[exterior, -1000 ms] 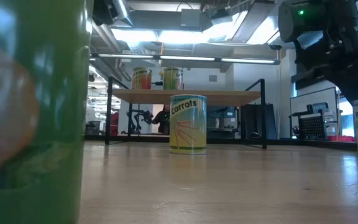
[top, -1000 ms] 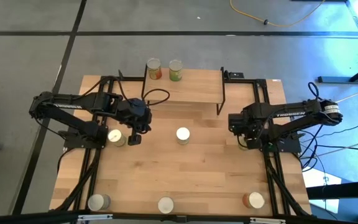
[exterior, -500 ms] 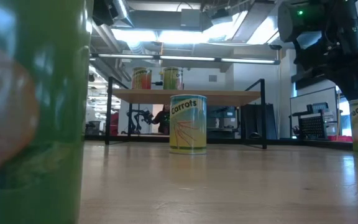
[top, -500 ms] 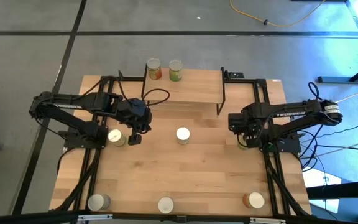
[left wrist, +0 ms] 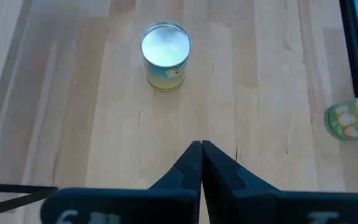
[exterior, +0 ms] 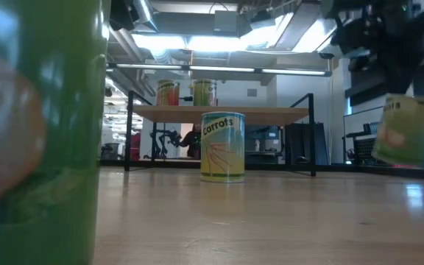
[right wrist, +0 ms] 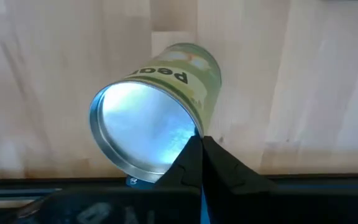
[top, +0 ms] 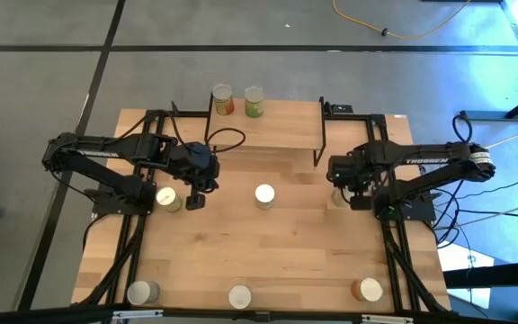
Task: Pick and place cans onto a shelf
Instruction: Put the top canned pears on the shelf
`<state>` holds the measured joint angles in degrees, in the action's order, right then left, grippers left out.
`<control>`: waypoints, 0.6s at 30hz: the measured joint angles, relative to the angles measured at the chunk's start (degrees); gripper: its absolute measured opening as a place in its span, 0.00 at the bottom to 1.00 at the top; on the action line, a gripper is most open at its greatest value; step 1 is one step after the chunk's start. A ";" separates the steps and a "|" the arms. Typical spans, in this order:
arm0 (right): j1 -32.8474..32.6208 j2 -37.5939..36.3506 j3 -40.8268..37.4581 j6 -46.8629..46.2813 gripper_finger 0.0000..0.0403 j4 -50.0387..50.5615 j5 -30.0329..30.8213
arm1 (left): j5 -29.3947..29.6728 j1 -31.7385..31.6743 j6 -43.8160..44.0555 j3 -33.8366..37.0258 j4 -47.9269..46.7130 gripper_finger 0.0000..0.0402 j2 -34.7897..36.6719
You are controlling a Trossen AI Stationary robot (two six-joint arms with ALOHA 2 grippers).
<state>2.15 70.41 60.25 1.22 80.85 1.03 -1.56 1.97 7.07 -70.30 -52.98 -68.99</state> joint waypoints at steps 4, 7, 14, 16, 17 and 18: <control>0.00 -0.02 4.44 -1.87 0.00 3.57 -0.70 | 0.00 -0.01 -0.13 0.00 -0.10 0.00 0.00; 0.00 -0.02 8.30 -2.76 0.00 5.41 -0.70 | 0.00 0.00 -0.16 0.00 -0.09 0.00 0.00; 0.00 0.57 18.00 -5.52 0.00 6.80 2.48 | 0.00 0.00 -1.49 0.00 -0.09 0.00 0.00; 0.39 1.45 20.38 -5.87 0.00 7.16 3.90 | 0.00 0.00 -1.56 0.00 -0.09 0.00 0.00; 0.59 2.06 21.63 -6.42 0.00 7.43 4.45 | 0.00 0.00 -1.56 0.00 -0.09 0.00 0.00; 0.88 2.68 22.80 -6.81 0.00 7.58 5.17 | 0.00 0.00 -1.59 0.00 -0.08 0.00 0.00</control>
<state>3.03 73.09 83.05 -5.59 88.42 6.21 -1.56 1.97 5.48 -70.30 -53.06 -68.99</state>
